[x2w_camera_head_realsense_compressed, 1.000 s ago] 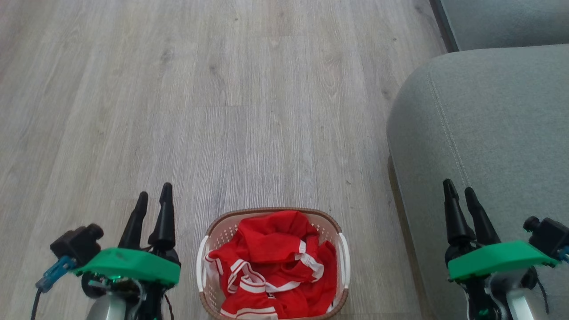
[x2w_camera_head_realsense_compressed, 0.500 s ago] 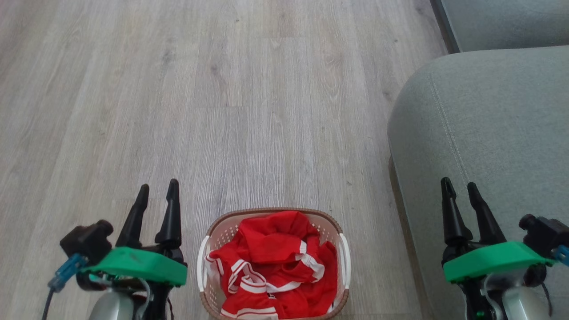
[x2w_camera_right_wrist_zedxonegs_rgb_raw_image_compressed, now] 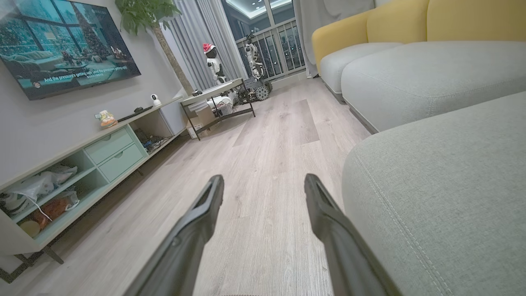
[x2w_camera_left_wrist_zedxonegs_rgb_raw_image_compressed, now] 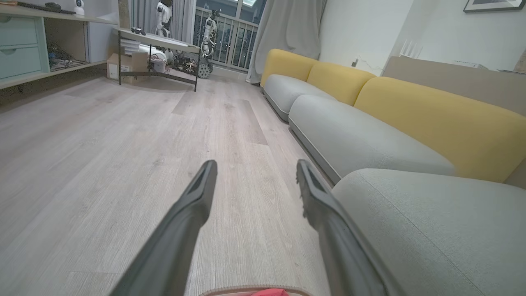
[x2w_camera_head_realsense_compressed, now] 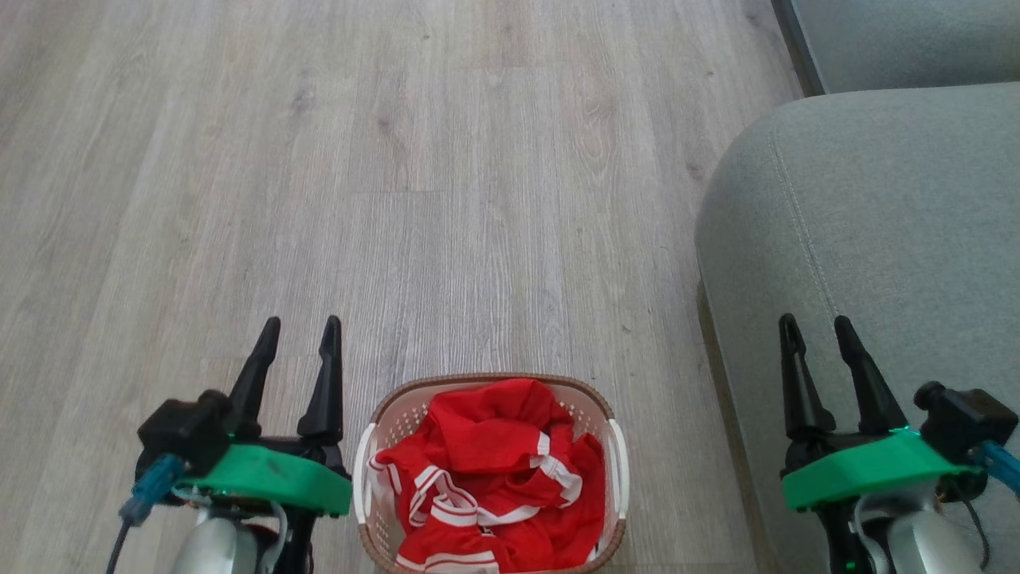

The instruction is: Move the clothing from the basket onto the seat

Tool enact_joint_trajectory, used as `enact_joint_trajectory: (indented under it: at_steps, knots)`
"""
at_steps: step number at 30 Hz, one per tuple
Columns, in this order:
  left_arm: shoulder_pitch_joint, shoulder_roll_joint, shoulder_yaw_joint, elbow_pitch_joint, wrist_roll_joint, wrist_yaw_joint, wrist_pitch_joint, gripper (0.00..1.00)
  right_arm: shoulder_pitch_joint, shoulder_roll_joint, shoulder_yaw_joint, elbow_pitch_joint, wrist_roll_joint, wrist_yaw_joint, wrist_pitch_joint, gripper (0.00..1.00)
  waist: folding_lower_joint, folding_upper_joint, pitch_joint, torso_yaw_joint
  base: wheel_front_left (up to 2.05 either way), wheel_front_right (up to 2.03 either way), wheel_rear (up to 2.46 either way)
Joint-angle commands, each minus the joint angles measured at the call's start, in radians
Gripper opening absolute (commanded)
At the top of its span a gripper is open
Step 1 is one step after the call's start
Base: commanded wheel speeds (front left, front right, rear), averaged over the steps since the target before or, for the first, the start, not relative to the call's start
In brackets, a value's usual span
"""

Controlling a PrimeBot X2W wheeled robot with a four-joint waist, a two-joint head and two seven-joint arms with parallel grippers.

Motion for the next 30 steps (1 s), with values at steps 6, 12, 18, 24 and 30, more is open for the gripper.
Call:
enact_joint_trajectory:
  at_steps: [6, 12, 18, 24, 30]
  knots:
    - [-0.064, 0.011, 0.014, -0.049, 0.088, -0.002, -0.033, 1.00, -0.027, -0.022, 0.030, -0.055, -0.081, 0.000, -0.028, 1.00, 0.0000, 0.0000, 0.000, 0.002, 0.00, 0.00, 0.00]
    - [-0.065, 0.011, 0.006, -0.061, 0.160, -0.001, -0.050, 1.00, -0.024, -0.024, 0.038, -0.067, -0.145, 0.000, -0.046, 1.00, 0.0000, 0.0000, -0.002, 0.003, 0.00, 0.00, 0.00]
    - [-0.066, 0.011, 0.000, -0.071, 0.216, 0.000, -0.065, 1.00, -0.021, -0.025, 0.041, -0.076, -0.197, 0.000, -0.060, 1.00, 0.0000, 0.0000, -0.002, 0.004, 0.00, 0.00, 0.00]
    - [-0.066, 0.010, 0.002, -0.071, 0.216, 0.000, -0.065, 1.00, -0.023, -0.021, 0.039, -0.076, -0.198, 0.000, -0.060, 1.00, 0.0000, 0.0000, 0.003, 0.000, 0.00, 0.00, 0.00]
    - [-0.068, 0.010, 0.002, -0.069, 0.217, -0.001, -0.065, 1.00, -0.024, -0.018, 0.040, -0.076, -0.195, 0.000, -0.060, 1.00, 0.0000, 0.0000, 0.006, -0.004, 0.00, 0.00, 0.00]
